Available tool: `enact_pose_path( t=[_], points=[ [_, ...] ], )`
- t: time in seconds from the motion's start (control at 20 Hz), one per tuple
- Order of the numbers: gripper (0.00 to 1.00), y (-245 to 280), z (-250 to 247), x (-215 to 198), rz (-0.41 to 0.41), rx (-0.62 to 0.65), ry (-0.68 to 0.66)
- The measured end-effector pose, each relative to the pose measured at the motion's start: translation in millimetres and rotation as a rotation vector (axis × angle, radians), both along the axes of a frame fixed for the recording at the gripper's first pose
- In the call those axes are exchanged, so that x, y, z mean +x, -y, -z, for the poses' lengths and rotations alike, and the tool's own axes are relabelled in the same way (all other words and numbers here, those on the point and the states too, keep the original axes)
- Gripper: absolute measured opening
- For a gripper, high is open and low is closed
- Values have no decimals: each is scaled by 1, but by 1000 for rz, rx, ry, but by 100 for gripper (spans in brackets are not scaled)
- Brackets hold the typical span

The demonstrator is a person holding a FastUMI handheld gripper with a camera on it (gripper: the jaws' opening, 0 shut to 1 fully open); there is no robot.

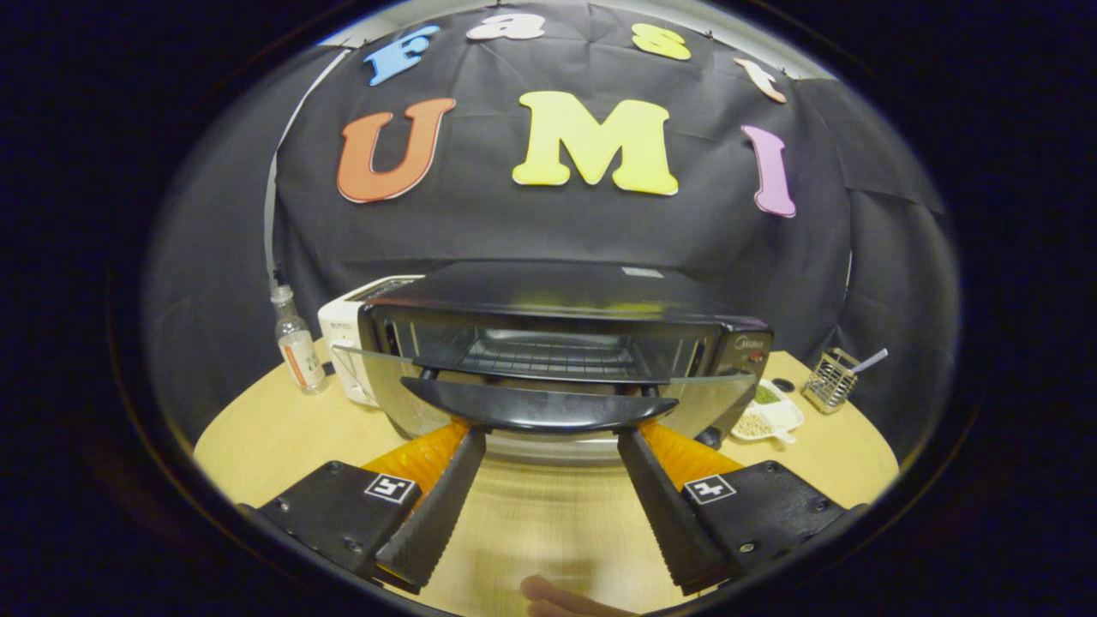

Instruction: Open the toaster oven, put the food inside, and close the toaster oven door.

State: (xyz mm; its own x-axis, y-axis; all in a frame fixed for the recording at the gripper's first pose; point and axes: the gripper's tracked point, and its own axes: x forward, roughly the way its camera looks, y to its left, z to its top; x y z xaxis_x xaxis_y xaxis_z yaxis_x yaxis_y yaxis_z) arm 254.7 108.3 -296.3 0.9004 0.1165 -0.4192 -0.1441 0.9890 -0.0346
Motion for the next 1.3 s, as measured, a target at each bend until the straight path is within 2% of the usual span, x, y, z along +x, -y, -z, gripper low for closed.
enact_pose_path(
  t=[0.35, 0.6, 1.0, 1.1, 1.3],
  points=[
    [99, 12, -51, 4, -20, 32, 70],
    [99, 32, -126, -49, -35, 92, 169],
    [99, 98, -233, -146, 85, 5, 338],
    [98, 96, -252, -169, 68, 16, 381],
    [99, 93, -258, -214, 21, -1, 384]
  ],
)
